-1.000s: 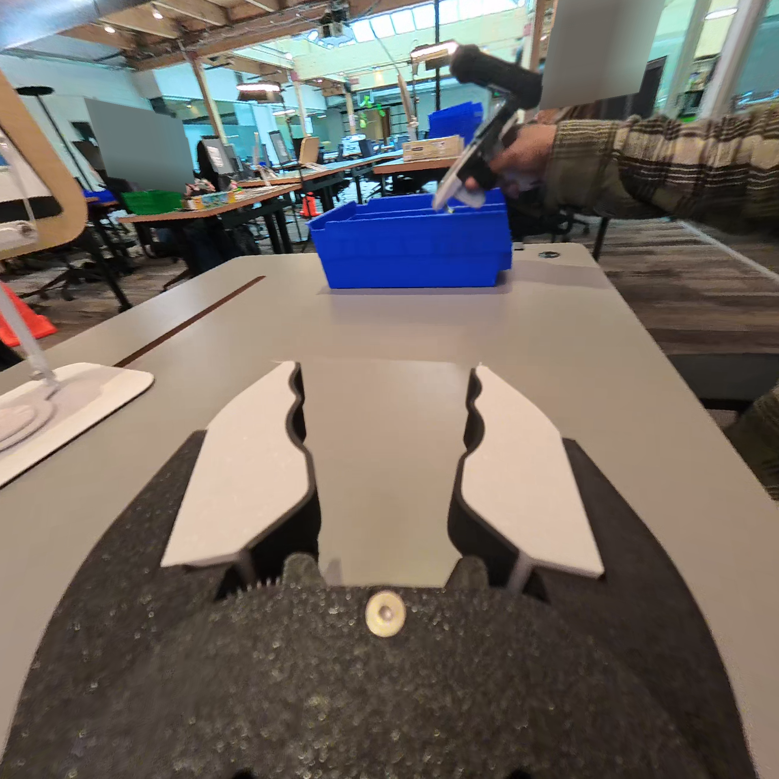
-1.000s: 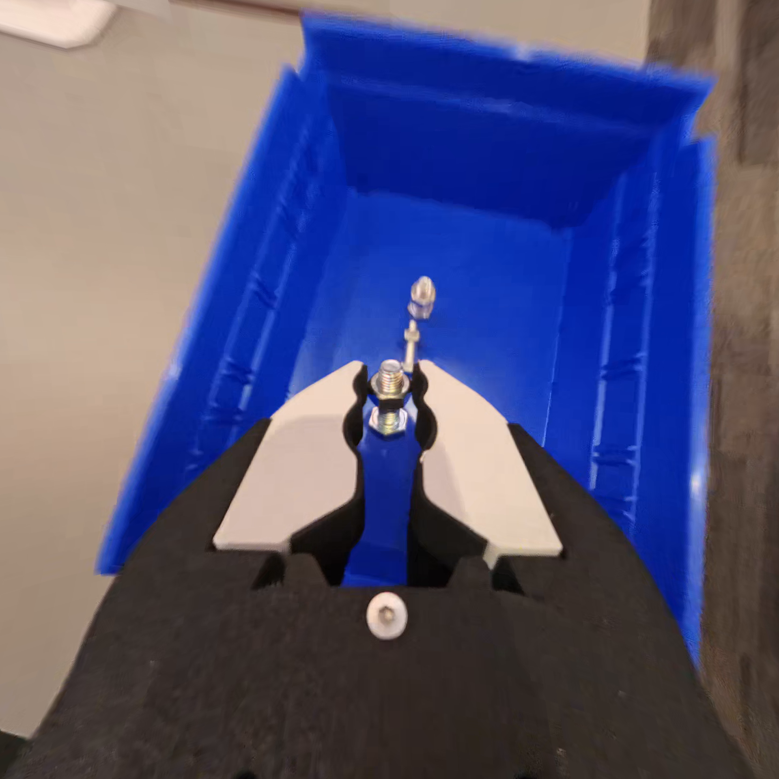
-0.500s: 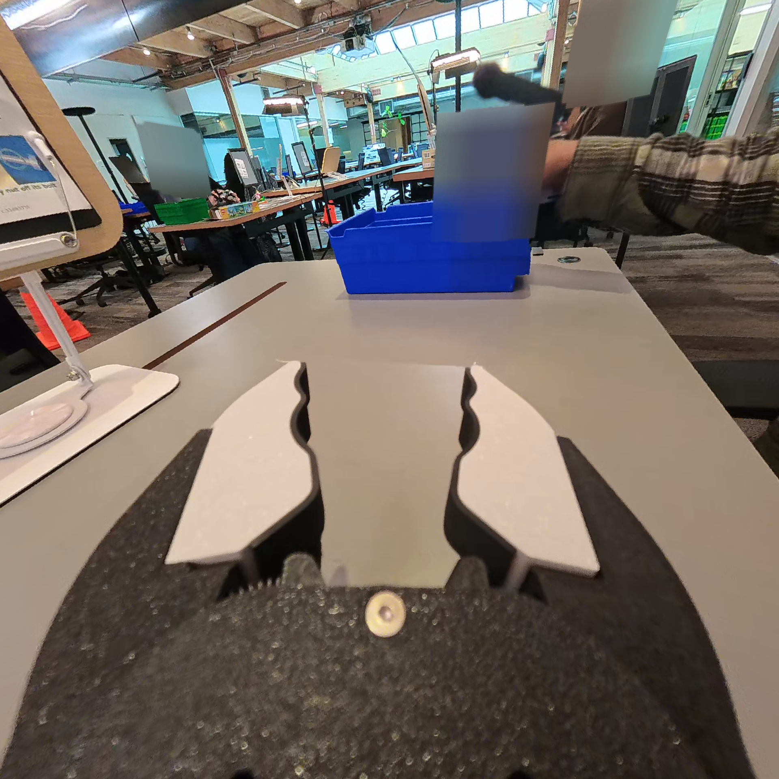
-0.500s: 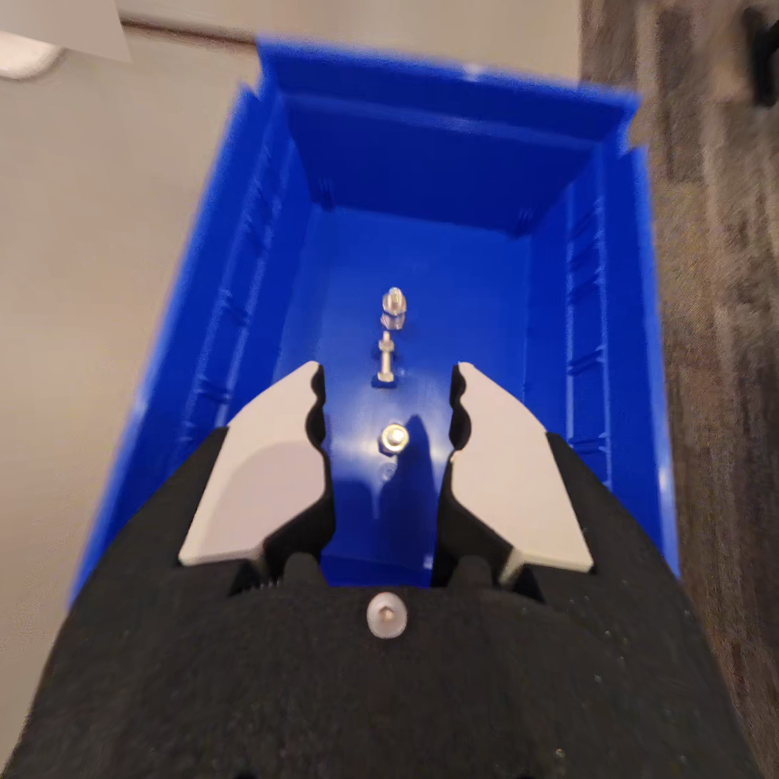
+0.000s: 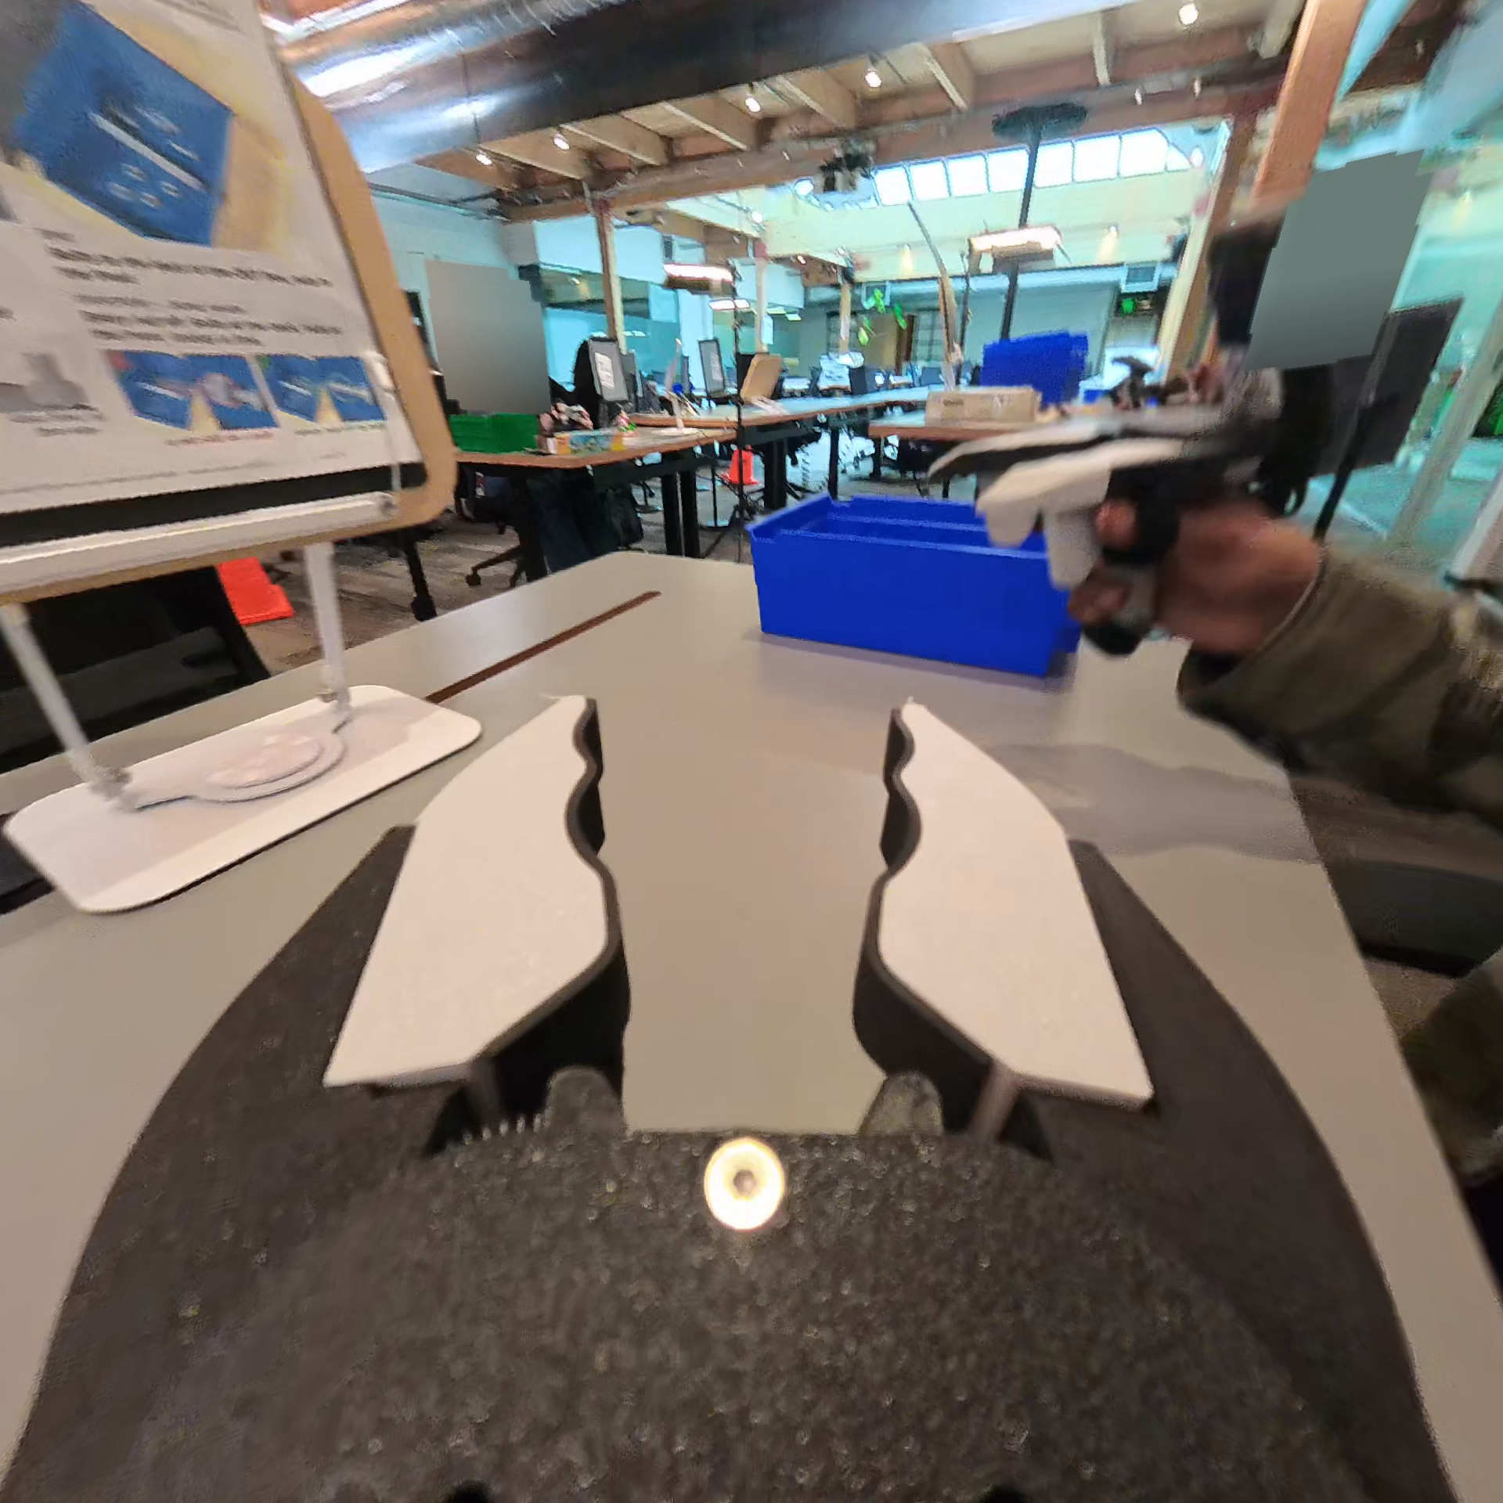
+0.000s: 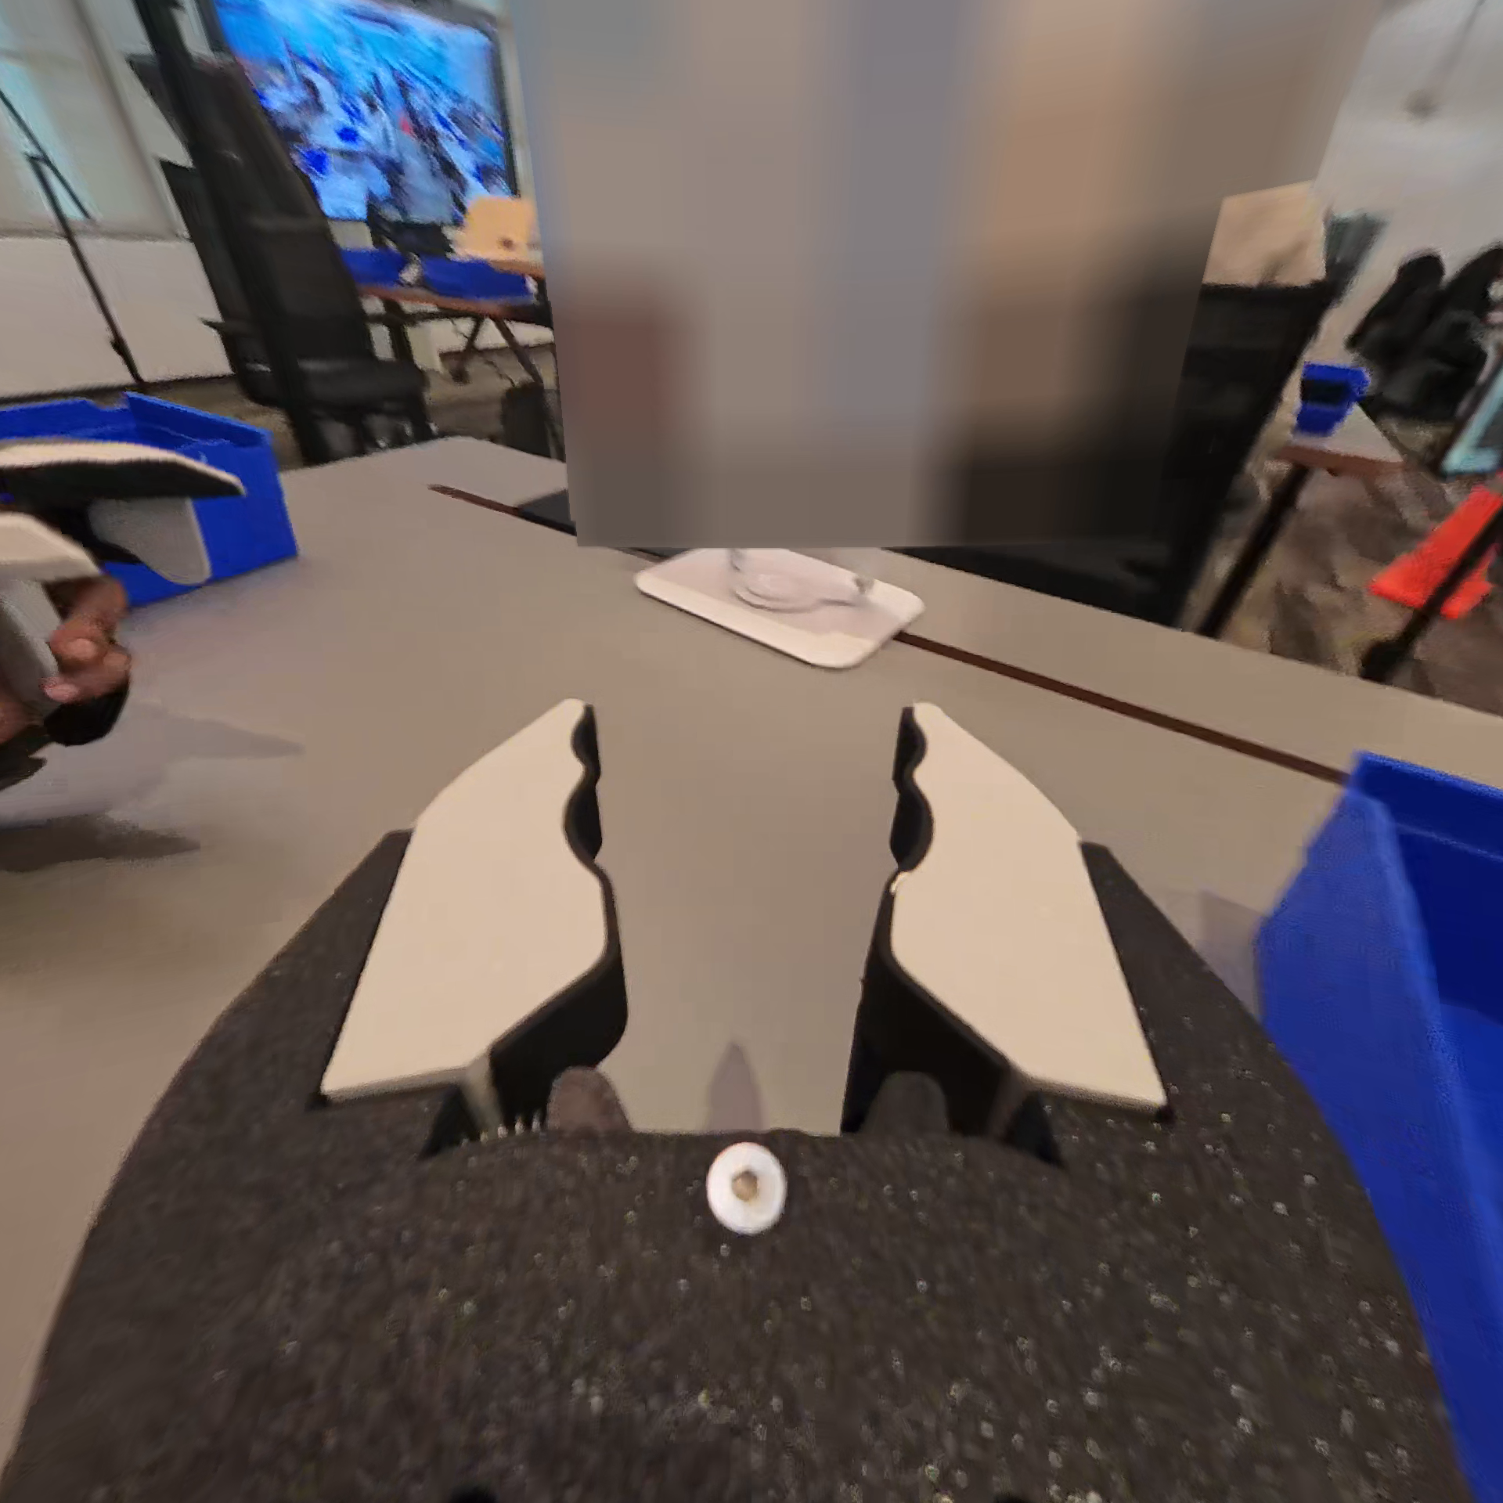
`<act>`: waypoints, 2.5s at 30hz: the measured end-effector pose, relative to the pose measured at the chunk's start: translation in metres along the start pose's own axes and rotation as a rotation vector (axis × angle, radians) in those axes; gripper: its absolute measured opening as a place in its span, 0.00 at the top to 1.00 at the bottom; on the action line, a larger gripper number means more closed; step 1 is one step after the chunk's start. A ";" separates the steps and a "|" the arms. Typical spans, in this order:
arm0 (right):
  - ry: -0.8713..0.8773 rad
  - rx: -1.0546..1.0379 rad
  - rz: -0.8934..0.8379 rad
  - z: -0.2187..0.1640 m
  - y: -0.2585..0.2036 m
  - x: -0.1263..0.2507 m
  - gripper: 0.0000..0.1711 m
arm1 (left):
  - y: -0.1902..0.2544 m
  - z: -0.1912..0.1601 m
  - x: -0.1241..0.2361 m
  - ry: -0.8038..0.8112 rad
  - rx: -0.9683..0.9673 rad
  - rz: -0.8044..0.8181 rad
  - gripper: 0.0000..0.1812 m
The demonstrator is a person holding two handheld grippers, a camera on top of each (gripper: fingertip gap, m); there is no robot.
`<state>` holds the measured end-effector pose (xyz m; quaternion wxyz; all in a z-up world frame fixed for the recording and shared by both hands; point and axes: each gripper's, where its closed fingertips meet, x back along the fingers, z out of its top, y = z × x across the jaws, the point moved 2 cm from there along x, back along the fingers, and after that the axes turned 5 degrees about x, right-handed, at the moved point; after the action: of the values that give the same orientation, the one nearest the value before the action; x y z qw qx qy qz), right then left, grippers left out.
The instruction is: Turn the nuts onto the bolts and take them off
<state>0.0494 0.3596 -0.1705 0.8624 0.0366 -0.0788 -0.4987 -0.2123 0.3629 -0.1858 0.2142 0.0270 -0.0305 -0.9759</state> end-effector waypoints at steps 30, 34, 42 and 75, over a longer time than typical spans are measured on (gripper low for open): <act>0.051 0.029 0.183 -0.019 -0.095 -0.181 0.63 | -0.241 0.036 0.338 -0.864 -0.051 0.448 0.78; 0.042 0.043 0.202 -0.020 -0.099 -0.181 0.64 | -0.254 0.003 0.326 -1.055 0.055 0.378 0.84; 0.074 0.029 0.270 -0.017 -0.105 -0.171 0.63 | -0.253 -0.046 0.319 -1.376 -0.001 0.135 0.92; 0.078 0.062 0.325 -0.012 -0.116 -0.164 0.60 | -0.263 -0.074 0.318 -1.557 0.401 0.072 0.87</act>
<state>-0.1282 0.4429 -0.2155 0.9326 0.0693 -0.0657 -0.3479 -0.6054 0.4637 -0.2905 0.1539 -0.6242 -0.3468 -0.6829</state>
